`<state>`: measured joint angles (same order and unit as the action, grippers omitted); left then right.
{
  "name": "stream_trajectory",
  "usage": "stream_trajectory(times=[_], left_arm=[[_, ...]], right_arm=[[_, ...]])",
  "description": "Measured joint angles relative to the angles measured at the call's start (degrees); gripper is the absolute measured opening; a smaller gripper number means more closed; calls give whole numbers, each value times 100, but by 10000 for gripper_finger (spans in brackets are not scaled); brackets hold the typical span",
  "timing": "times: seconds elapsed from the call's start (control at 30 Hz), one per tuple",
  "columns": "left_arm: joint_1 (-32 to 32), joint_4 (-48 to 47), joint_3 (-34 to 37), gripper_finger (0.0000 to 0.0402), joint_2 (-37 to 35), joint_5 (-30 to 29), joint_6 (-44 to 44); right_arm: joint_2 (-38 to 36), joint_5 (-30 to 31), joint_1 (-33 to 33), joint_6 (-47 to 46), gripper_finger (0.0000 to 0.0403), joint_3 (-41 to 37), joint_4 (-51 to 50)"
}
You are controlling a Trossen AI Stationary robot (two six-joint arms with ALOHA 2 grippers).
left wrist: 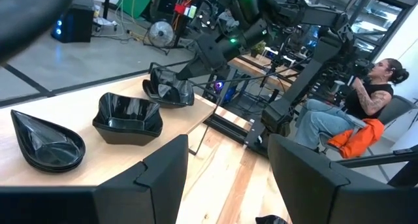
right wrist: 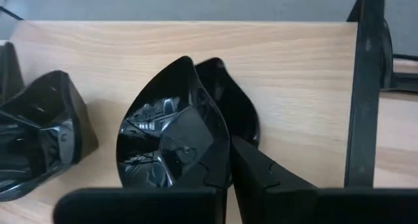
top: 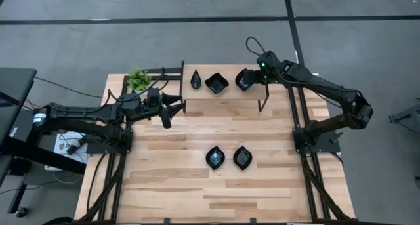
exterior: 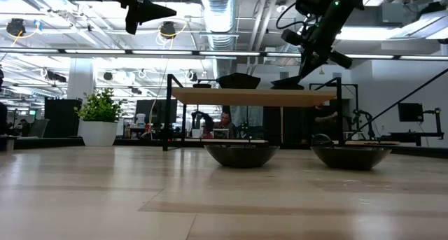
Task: Pick & Place Mini shaped plates
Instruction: Stack the black leaf shaped plate on top of the black leaf shaped plates on the shelf
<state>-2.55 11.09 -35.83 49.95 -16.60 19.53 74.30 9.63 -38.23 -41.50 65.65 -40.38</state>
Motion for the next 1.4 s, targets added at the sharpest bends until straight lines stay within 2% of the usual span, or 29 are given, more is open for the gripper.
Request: stream_trajectory(times=[0.53,0.73,0.83,0.97,1.03,1.2,1.4], left_arm=[[0,39,-4,214,2,-4,0],[0,52,-4,214,2,-4,0],[0,52,-4,214,2,71,2],[2,49,-4,214,2,376,-79],[1,47,-4,214,2,453,-114],[0,0,-4,214,2,456,-125],[30,-81,-4,214,23,754,-75]], right_arm=[[-177,80,-9,72,98,0,-241],[-569,280,18,279,96,0,-467],[-828,-60,208,774,85,0,-562],[-1226,-1215,847,1326,74,9,-867],[-1346,-1444,1335,1306,72,-1,-1189],[-1482,-1356,2792,621,71,-225,-1770],[-1417,-650,4457,-581,71,-817,-1287]])
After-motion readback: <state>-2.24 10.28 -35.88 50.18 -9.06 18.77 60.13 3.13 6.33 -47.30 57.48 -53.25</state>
